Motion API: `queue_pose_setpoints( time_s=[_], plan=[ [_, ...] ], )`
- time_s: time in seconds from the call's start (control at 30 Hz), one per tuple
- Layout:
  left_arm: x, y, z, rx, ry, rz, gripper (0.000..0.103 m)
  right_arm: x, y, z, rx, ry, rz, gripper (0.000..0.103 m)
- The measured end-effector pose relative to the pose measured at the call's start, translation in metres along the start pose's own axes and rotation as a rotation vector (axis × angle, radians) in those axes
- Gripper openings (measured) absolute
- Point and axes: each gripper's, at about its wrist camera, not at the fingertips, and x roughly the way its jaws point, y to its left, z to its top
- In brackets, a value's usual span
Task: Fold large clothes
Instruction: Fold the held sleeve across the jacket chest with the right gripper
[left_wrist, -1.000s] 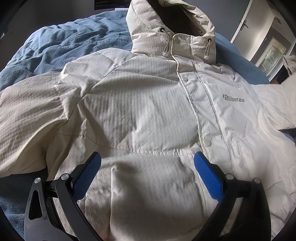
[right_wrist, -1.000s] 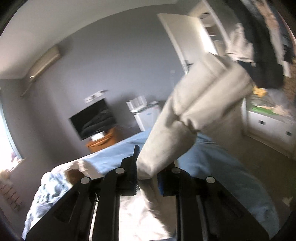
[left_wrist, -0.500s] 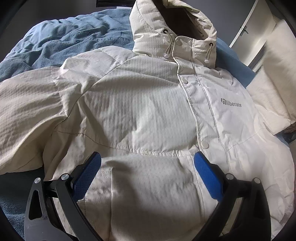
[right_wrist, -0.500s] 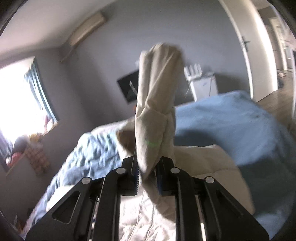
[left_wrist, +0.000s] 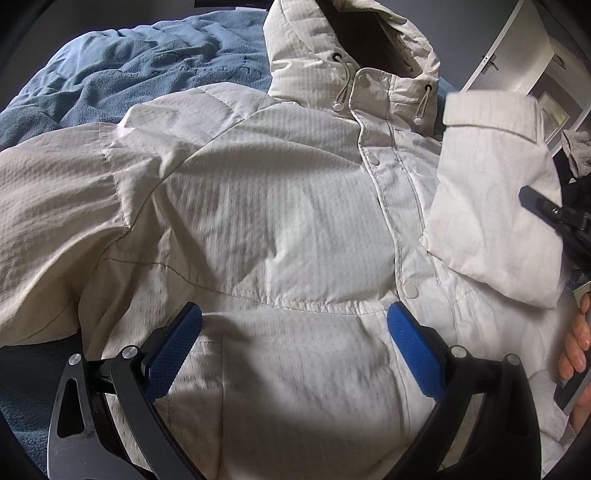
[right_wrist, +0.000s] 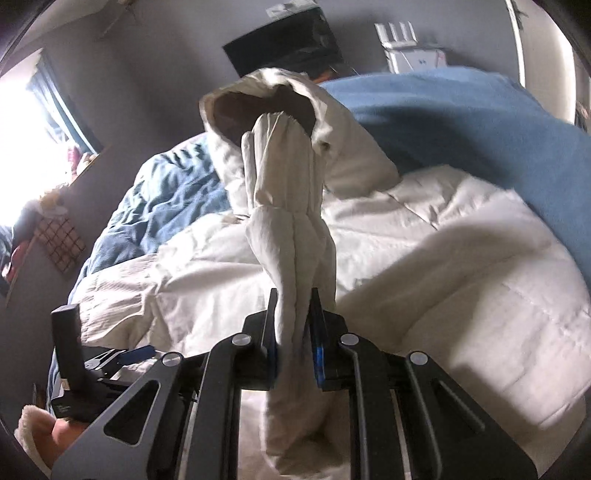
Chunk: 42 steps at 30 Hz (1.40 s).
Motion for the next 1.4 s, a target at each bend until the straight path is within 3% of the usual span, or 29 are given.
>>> queue_pose_setpoints(
  time_s=[0.23, 0.3, 0.47, 0.5, 0.57, 0.7, 0.77, 0.9, 1.03, 1.2, 1.4],
  plan=[
    [0.000, 0.001, -0.002, -0.003, -0.002, 0.008, 0.096, 0.005, -0.051, -0.017, 0.106, 0.034, -0.030, 0.014],
    [-0.004, -0.001, -0.001, 0.007, -0.020, 0.014, 0.096, -0.001, -0.057, -0.020, 0.126, 0.053, -0.028, 0.021],
    [-0.030, -0.022, 0.008, 0.061, -0.104, 0.072, 0.096, -0.034, -0.058, -0.029, 0.066, -0.015, -0.043, 0.064],
    [-0.035, -0.030, 0.012, 0.076, -0.116, 0.072, 0.096, -0.044, -0.057, -0.029, 0.044, -0.043, -0.071, 0.068],
    [-0.044, -0.048, 0.022, 0.110, -0.126, 0.066, 0.096, -0.060, -0.058, -0.030, 0.020, -0.098, -0.142, 0.089],
    [-0.055, -0.095, 0.043, 0.202, -0.129, 0.018, 0.096, -0.093, -0.079, -0.030, 0.071, -0.211, -0.219, 0.091],
    [-0.054, -0.120, 0.049, 0.242, -0.129, -0.007, 0.096, -0.103, -0.094, -0.029, 0.125, -0.249, -0.217, 0.092],
    [-0.040, -0.174, 0.055, 0.335, -0.098, -0.044, 0.096, -0.106, -0.126, -0.031, 0.246, -0.267, -0.224, 0.092],
    [-0.016, -0.229, 0.055, 0.464, -0.089, -0.029, 0.096, -0.106, -0.148, -0.038, 0.325, -0.304, -0.271, 0.092],
    [0.016, -0.257, 0.060, 0.480, -0.055, -0.039, 0.096, -0.106, -0.163, -0.042, 0.361, -0.325, -0.259, 0.092],
    [0.045, -0.278, 0.058, 0.536, -0.027, 0.016, 0.095, -0.099, -0.165, -0.042, 0.341, -0.318, -0.240, 0.092]
  ],
)
